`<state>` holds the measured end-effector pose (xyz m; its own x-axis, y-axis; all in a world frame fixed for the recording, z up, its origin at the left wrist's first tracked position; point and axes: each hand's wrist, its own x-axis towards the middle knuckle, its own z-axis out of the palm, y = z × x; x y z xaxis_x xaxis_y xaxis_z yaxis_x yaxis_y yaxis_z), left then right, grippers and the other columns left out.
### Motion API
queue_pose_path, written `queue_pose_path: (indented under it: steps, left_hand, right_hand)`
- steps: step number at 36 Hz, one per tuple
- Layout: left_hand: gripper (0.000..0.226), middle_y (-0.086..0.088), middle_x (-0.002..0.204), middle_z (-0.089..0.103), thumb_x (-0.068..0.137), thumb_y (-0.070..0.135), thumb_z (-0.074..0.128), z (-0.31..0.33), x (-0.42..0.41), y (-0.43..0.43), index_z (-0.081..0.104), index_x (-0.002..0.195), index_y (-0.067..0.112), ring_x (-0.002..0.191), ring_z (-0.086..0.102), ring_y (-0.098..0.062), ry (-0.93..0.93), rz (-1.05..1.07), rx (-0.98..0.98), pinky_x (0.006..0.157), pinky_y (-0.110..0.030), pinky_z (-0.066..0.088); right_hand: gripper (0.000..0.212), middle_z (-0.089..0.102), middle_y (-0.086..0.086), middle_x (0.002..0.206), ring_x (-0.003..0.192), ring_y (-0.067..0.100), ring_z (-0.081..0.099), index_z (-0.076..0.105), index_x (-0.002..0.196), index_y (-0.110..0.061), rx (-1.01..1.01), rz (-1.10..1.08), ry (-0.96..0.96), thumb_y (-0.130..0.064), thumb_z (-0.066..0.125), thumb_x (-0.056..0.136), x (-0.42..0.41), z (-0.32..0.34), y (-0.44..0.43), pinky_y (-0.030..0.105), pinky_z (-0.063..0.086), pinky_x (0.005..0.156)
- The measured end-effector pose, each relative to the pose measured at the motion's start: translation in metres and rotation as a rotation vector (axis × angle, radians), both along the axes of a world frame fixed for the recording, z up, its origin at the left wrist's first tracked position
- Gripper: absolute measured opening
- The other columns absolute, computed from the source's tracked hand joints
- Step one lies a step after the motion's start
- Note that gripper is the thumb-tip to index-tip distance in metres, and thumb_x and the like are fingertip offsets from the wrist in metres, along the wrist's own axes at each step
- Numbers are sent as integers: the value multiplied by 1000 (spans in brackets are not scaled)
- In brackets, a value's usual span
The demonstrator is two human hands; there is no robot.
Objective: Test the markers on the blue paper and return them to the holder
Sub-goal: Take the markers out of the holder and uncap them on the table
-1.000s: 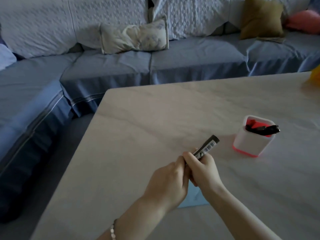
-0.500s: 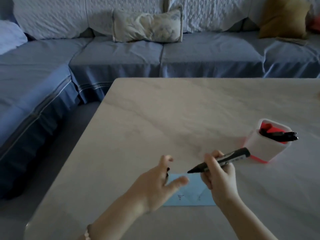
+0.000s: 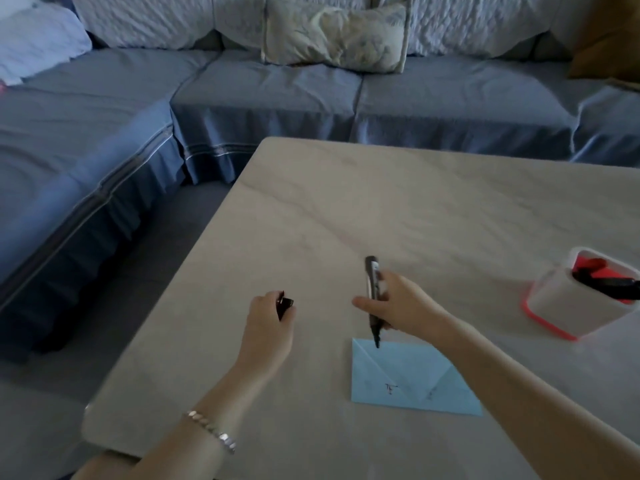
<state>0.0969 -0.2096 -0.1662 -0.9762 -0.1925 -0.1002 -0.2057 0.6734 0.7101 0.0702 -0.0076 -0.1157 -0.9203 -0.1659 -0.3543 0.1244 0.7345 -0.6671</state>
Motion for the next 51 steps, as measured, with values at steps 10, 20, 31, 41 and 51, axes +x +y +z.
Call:
queue_pose_path:
  steps: [10,20,31,41,51]
  left_hand:
    - [36,-9,110,54,90,29,57,-16,-16,19,49,119,9,91,46,-14,-12,72,45,68,-16,28]
    - [23,-4,86,62,84,16,63,-19,-11,7,61,105,9,81,56,-18,44,51,61,59,-18,32]
    - [21,-6,105,58,88,12,51,9,-4,54,62,105,9,106,52,-25,192,-355,-206,85,-32,41]
    - [61,9,139,36,82,50,59,-5,15,129,39,136,27,131,32,-13,37,-867,-446,103,-26,26]
    - [62,9,136,37,78,45,66,-8,23,130,44,134,30,127,33,-11,28,-820,-398,102,-20,24]
  right_hand:
    - [39,39,-1,62,70,23,47,32,60,-17,155,57,18,-28,57,88,-35,-42,-70,22,28,44]
    - [35,46,3,66,65,24,45,41,66,-14,22,-88,17,-38,54,89,-22,-48,-65,32,35,58]
    - [16,66,0,78,74,16,59,66,79,-24,236,-40,146,-27,52,86,44,12,68,31,48,72]
    - [23,63,2,84,77,20,58,66,105,-14,301,-703,492,-18,60,84,70,80,219,27,44,69]
    - [18,63,3,83,77,26,56,69,97,-19,348,-640,395,-29,60,85,55,48,222,30,42,61]
